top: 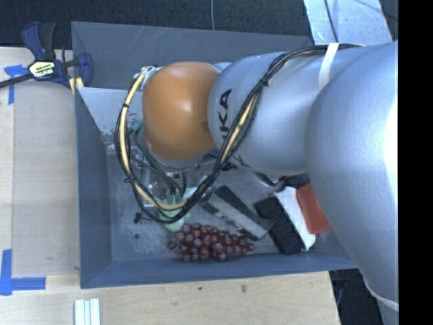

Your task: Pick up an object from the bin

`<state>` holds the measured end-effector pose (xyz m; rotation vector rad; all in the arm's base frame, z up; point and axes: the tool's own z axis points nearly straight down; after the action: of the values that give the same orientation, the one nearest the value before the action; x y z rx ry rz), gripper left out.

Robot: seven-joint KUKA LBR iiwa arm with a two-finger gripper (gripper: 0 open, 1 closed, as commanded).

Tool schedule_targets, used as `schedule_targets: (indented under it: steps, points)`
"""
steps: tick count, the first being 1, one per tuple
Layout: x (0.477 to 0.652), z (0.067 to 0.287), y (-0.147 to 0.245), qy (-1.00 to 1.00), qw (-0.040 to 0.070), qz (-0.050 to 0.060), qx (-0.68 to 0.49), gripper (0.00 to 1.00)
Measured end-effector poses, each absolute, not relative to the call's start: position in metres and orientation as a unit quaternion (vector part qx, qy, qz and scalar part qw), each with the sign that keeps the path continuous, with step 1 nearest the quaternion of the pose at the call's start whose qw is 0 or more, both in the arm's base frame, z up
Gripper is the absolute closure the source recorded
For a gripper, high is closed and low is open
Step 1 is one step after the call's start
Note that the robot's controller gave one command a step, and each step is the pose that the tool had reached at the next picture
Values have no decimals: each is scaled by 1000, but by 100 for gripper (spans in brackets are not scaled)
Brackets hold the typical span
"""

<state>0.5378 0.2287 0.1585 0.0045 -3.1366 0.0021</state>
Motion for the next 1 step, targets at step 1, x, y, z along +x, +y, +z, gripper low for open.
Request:
schedule_targets:
  steps: [1]
  points:
    - [539,163,228,-1000,-1,-1,0,0]
